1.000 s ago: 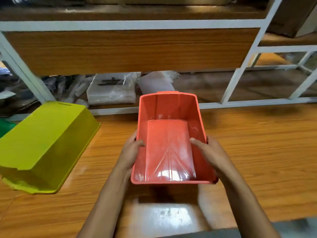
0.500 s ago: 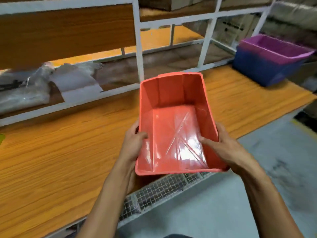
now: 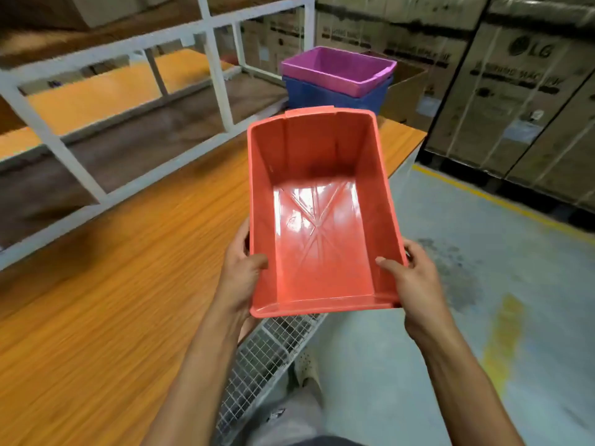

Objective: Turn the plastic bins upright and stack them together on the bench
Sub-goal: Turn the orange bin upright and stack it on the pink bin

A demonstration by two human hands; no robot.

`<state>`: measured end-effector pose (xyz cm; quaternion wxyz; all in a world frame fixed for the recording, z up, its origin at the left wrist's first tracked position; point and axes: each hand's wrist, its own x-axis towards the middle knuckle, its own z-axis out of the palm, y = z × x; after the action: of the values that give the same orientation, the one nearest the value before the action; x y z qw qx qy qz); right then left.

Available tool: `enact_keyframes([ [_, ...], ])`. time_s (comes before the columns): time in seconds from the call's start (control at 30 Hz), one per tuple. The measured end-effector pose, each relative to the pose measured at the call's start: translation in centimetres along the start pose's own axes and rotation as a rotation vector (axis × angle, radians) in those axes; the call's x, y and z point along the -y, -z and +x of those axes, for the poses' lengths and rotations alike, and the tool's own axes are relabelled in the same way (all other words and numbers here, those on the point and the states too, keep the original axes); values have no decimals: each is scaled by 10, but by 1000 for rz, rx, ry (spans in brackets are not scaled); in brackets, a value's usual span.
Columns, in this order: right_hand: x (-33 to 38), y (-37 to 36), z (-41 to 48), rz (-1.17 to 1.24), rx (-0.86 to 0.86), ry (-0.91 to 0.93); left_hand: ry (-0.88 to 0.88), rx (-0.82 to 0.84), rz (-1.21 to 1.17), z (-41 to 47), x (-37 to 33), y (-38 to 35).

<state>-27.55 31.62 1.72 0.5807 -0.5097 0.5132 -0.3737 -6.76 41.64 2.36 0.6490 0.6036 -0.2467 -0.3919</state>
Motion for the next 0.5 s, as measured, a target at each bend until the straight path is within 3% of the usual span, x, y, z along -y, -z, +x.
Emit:
enact_keyframes([
  [0.23,21,27,84,44,-164,117,-121,114,-26,96,-5,-65],
  [0.5,115,21,226,92,-174,311,-326,188,-84,240,-76,-135],
])
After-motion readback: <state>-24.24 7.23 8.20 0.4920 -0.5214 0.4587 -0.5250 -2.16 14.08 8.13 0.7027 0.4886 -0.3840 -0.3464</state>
